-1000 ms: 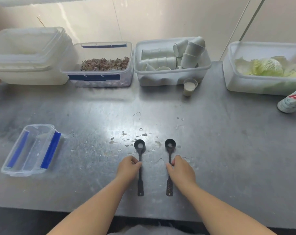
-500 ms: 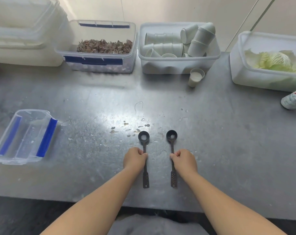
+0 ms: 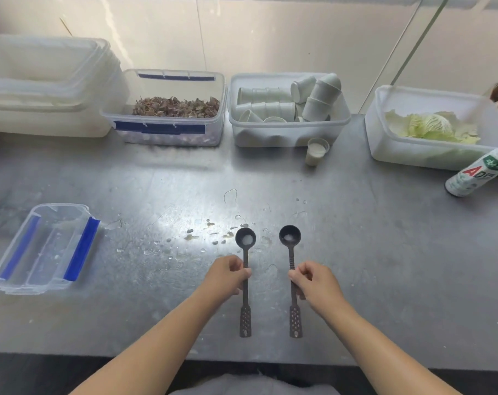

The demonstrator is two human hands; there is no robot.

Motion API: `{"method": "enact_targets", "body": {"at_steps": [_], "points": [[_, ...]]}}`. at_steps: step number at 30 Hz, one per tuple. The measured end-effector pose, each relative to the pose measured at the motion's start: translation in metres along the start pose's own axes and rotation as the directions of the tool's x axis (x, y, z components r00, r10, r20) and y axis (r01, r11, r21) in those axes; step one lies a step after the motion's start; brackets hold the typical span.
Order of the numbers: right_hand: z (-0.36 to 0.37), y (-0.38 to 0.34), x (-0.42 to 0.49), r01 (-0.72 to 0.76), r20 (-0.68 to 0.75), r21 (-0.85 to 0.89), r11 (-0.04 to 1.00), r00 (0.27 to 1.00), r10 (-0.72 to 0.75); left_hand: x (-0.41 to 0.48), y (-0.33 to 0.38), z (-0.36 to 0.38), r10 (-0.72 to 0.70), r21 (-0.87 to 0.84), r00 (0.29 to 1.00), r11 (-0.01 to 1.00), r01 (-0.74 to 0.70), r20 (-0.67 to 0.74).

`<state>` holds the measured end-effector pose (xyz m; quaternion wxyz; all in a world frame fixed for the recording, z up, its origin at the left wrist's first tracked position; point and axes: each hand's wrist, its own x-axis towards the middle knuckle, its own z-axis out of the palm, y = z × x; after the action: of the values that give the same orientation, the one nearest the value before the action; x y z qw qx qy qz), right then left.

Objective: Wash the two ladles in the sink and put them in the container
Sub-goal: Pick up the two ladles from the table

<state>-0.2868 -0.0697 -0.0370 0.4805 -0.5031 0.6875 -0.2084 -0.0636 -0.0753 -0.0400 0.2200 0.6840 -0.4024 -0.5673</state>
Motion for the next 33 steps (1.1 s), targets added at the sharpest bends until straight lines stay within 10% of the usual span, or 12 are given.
{"method": "enact_targets", "body": {"at_steps": [12,33], "points": [[-0.043,-0.091,-0.080,0.196,-0.041,0.286,0.938,0.980,-0.193,-0.089,0.082,-0.025,0.234,-0.312,0.968,0.930,-0.196,0.090],[-0.023,-0.164,-0.104,0.321,0.014,0.424,0.847,0.933,-0.360,-0.140,0.081,-0.091,0.338,-0.414,0.916,0.818,-0.399,-0.215]]}}
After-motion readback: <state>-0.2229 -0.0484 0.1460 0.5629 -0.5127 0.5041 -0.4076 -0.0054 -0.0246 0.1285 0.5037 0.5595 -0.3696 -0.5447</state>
